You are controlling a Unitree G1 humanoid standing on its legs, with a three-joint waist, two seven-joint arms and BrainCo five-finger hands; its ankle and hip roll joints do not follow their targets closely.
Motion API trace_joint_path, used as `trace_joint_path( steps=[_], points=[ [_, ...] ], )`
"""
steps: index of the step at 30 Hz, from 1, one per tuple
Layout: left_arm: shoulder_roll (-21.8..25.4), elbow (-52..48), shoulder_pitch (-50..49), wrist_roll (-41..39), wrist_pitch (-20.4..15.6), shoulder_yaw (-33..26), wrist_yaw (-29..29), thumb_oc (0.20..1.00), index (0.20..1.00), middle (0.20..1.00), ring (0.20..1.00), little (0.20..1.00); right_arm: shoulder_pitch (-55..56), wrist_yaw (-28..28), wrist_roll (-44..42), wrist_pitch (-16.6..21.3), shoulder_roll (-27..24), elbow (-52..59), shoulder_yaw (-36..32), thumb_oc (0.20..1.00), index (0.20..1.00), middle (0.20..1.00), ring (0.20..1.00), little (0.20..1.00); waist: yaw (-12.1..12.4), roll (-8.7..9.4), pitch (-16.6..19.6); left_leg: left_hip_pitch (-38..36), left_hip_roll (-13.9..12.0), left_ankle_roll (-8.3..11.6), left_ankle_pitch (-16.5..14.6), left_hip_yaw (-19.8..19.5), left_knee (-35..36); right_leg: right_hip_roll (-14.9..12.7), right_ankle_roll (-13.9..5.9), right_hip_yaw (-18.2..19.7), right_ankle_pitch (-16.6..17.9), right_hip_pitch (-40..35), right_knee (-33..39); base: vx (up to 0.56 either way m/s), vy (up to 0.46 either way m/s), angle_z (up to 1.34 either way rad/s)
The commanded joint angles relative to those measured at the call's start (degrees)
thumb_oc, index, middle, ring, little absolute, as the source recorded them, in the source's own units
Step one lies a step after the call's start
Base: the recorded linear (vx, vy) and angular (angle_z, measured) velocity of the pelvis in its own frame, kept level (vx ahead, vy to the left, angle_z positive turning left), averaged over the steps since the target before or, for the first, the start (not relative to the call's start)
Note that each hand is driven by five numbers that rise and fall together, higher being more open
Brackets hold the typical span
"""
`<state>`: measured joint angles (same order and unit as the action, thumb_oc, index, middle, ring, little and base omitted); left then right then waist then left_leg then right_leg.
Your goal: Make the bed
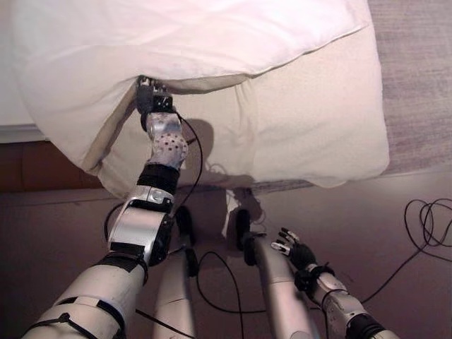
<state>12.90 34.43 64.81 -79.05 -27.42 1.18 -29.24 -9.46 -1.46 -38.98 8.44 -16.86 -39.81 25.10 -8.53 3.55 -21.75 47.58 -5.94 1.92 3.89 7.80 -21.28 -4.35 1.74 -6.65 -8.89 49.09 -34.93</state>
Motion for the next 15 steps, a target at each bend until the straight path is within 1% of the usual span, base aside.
trace_joint_path(
  steps=[1, 2, 3, 4, 5, 6, 7, 8, 9, 10, 12, 13, 14, 15],
  points=[
    [-2.5, -11.4, 1.3, 9.4, -3.2, 5.1, 4.0, 0.2, 0.2, 0.2, 0.2, 0.2, 1.1, -1.2, -2.0, 1.2, -0.7, 7.3, 0.5, 1.0, 1.0, 1.0, 1.0, 1.0, -1.0, -3.24, 2.3, -1.2, -0.3, 0.16, -7.8, 0.1, -4.8, 0.4, -6.82, 1.0, 7.7, -2.9, 11.1, -0.07, -0.015, 0.06],
    [-3.3, -14.6, 0.2, 10.0, -3.6, 5.8, 4.7, 0.2, 0.2, 0.2, 0.2, 0.2, 0.5, -1.3, -2.7, 1.1, -0.5, 8.0, 0.8, 1.0, 1.0, 1.0, 1.0, 1.0, -0.9, -3.17, 1.9, -0.7, -0.2, -0.39, -6.5, 0.6, -4.7, 0.2, -6.35, 0.7, 8.7, -2.5, 11.4, 0.07, 0.0, 0.06],
    [-3.4, -14.8, 0.0, 10.1, -3.5, 5.9, 4.5, 0.2, 0.2, 0.2, 0.2, 0.2, 0.6, -1.2, -2.7, 1.1, -0.4, 8.0, 0.8, 1.0, 1.0, 1.0, 1.0, 1.0, -0.8, -3.31, 2.2, -1.5, -0.2, 0.1, -7.7, 0.0, -4.5, 0.4, -6.79, 1.0, 7.7, -3.1, 11.2, -0.07, -0.001, 0.04],
    [-3.9, -20.7, -2.2, 10.6, -3.2, 7.5, 6.3, 0.2, 0.2, 0.2, 0.2, 0.2, -0.8, -1.6, -3.7, 1.1, 0.0, 10.3, 1.4, 1.0, 1.0, 1.0, 1.0, 1.0, -0.4, -3.27, 1.6, -1.4, 0.1, -0.48, -6.3, 0.4, -4.0, 0.2, -6.36, 0.5, 9.0, -3.2, 12.0, 0.07, 0.008, 0.05],
    [-3.9, -21.8, -3.1, 10.3, -3.0, 8.1, 6.8, 0.2, 0.2, 0.2, 0.2, 0.2, -1.1, -1.6, -4.1, 1.1, 0.0, 10.7, 1.7, 1.0, 1.0, 1.0, 1.0, 1.0, -0.1, -3.37, 1.5, -2.7, 0.1, -0.02, -7.5, -0.1, -3.5, 0.4, -6.87, 0.7, 8.0, -4.3, 12.0, -0.07, -0.003, 0.03],
    [-3.4, -23.0, -3.8, 9.7, -2.9, 8.4, 7.8, 0.2, 0.2, 0.2, 0.2, 0.2, -1.8, -1.8, -5.1, 1.2, 0.2, 11.7, 1.9, 1.0, 1.0, 1.0, 1.0, 1.0, 0.0, -3.22, 1.3, -2.2, 0.3, -0.52, -6.0, 0.4, -3.2, 0.1, -6.48, 0.4, 9.3, -4.0, 12.7, 0.06, -0.005, 0.01],
    [-3.5, -24.5, -4.5, 9.2, -3.1, 9.0, 8.6, 0.2, 0.2, 0.2, 0.2, 0.2, -2.3, -1.8, -6.1, 1.4, 0.3, 12.6, 2.2, 1.0, 1.0, 1.0, 1.0, 1.0, 0.3, -3.37, 1.2, -3.3, 0.4, -0.05, -7.1, -0.1, -2.9, 0.2, -6.96, 0.6, 8.4, -5.0, 12.8, 0.0, -0.013, 0.04],
    [-3.5, -25.3, -4.8, 8.9, -3.4, 9.5, 9.1, 0.2, 0.2, 0.2, 0.2, 0.2, -2.9, -1.7, -6.2, 1.5, 0.3, 12.9, 2.5, 1.0, 1.0, 1.0, 1.0, 1.0, 0.5, -3.4, 1.0, -3.5, 0.4, -0.04, -7.2, -0.2, -2.9, 0.2, -7.0, 0.5, 8.3, -5.2, 12.8, 0.06, -0.004, 0.09],
    [-3.3, -27.8, -5.6, 8.3, -3.6, 10.2, 10.4, 0.2, 0.2, 0.2, 0.2, 0.2, -3.8, -1.8, -6.9, 1.7, 0.6, 13.9, 3.1, 1.0, 1.0, 1.0, 1.0, 1.0, 0.9, -3.38, 0.7, -3.9, 0.7, -0.08, -6.9, -0.3, -2.5, 0.1, -7.02, 0.3, 8.5, -5.6, 13.0, -0.07, -0.004, 0.1],
    [-3.3, -27.9, -5.7, 8.4, -3.6, 10.2, 10.4, 0.2, 0.2, 0.2, 0.2, 0.2, -3.9, -1.8, -6.9, 1.7, 0.6, 14.0, 3.1, 1.0, 1.0, 1.0, 1.0, 1.0, 0.8, -3.17, 0.4, -3.3, 0.7, -0.55, -5.7, 0.2, -2.5, -0.1, -6.58, 0.0, 9.6, -5.1, 13.2, -0.08, -0.002, 0.07],
    [-3.5, -30.6, -7.5, 7.5, -4.0, 10.2, 12.5, 0.2, 0.2, 0.2, 0.2, 0.2, -4.8, -2.2, -8.8, 1.8, 1.3, 13.6, 3.4, 1.0, 1.0, 1.0, 1.0, 1.0, 1.2, -3.16, 0.2, -3.7, 0.8, -0.6, -5.6, 0.1, -2.3, -0.1, -6.56, 0.0, 9.6, -5.4, 13.2, 0.0, 0.002, 0.07],
    [-3.6, -31.7, -8.4, 7.4, -4.0, 10.1, 13.1, 0.2, 0.2, 0.2, 0.2, 0.2, -5.0, -2.3, -9.1, 2.0, 1.6, 13.5, 3.5, 1.0, 1.0, 1.0, 1.0, 1.0, 1.4, -3.29, 0.1, -4.6, 0.8, -0.13, -7.0, -0.4, -2.3, 0.2, -7.0, 0.2, 8.4, -6.2, 13.0, 0.0, 0.007, 0.06],
    [-3.6, -32.7, -9.8, 7.3, -4.0, 9.8, 14.1, 0.2, 0.2, 0.2, 0.2, 0.2, -5.5, -2.4, -10.4, 2.0, 2.3, 13.3, 3.6, 1.0, 1.0, 1.0, 1.0, 1.0, 1.6, -3.12, -0.1, -3.8, 0.9, -0.64, -5.6, -0.1, -2.4, -0.1, -6.49, -0.2, 9.6, -5.5, 13.2, 0.07, 0.012, 0.04],
    [-3.7, -33.4, -10.8, 7.1, -4.0, 9.6, 14.7, 0.2, 0.2, 0.2, 0.2, 0.2, -5.9, -2.3, -11.7, 2.1, 2.9, 12.8, 3.5, 1.0, 1.0, 1.0, 1.0, 1.0, 1.9, -3.28, -0.1, -4.6, 0.8, -0.2, -7.0, -0.6, -2.5, 0.1, -6.9, 0.1, 8.4, -6.3, 12.9, 0.0, 0.0, 0.0]
  ],
)
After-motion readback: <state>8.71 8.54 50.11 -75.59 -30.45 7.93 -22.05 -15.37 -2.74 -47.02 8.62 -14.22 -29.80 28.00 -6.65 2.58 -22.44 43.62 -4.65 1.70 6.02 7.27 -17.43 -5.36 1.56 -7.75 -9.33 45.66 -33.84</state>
